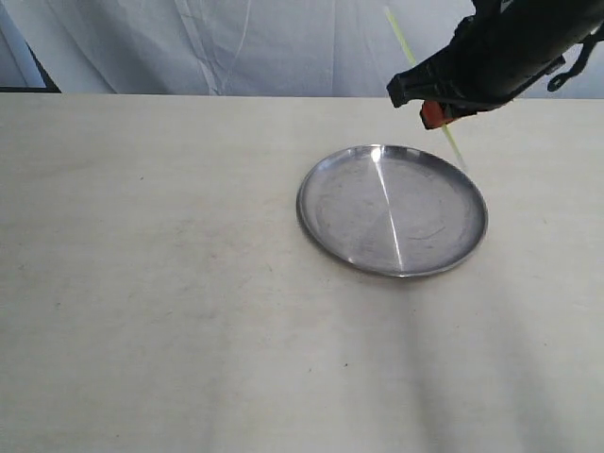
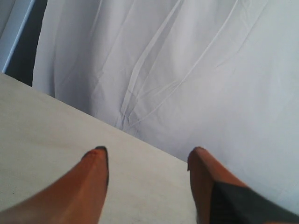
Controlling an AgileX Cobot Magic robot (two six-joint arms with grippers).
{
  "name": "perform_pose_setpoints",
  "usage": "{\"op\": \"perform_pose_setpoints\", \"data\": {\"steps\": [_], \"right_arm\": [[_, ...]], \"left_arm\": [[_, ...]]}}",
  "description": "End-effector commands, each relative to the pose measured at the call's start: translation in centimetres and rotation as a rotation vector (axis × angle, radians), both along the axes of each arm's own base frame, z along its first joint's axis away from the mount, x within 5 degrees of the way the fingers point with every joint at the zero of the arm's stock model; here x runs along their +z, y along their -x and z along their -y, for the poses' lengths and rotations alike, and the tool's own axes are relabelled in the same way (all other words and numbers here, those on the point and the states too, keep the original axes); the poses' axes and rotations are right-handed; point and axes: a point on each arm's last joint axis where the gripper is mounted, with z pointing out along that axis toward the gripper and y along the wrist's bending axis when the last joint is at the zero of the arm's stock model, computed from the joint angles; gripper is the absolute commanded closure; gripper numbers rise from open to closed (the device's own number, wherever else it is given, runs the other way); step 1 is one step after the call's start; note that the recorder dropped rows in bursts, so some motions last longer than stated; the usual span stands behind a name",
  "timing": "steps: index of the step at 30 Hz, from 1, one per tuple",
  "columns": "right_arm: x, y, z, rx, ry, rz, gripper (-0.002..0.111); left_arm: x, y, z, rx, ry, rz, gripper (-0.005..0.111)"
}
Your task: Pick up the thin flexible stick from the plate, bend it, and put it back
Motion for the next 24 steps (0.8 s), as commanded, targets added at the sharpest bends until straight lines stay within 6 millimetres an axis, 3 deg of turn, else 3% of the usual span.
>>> {"op": "perform_pose_setpoints", "data": {"steps": [1,3,6,9,14,18,21,24], "right_arm": [[-0.1,3.0,0.2,0.025,-0.049,-0.007,0.108],[-0.7,4.9,0.1,0.047,-0.097,-0.012,0.108],[-1.7,7.8,0.0,0.068,-0.18,-0.004,0.108],[-2.7,10.8,-0.2,0.103,-0.279,0.01,0.108],[-3.4,15.3,-0.4,0.189,-0.413,0.063,0.108],[-3.6,17.5,-0.2,0.184,-0.474,0.088,0.108],[-3.6,19.5,-0.3,0.198,-0.558,0.109,0.108],[-3.7,20.3,-0.5,0.228,-0.594,0.11,0.108]], "left_arm": [[0.7,0.1,0.3,-0.045,0.08,0.055,0.055],[1.8,0.4,0.9,-0.145,0.303,0.144,0.055],[3.9,1.6,1.9,-0.329,0.365,0.358,0.055],[4.9,2.5,2.8,-0.43,0.246,0.459,0.055],[7.4,1.7,3.8,-0.437,-0.085,0.411,0.055],[9.7,0.0,5.1,-0.56,-0.166,0.374,0.055],[10.9,-2.6,8.0,-0.974,-0.159,0.337,0.055],[10.4,-6.0,9.5,-1.179,-0.164,0.177,0.055]]}}
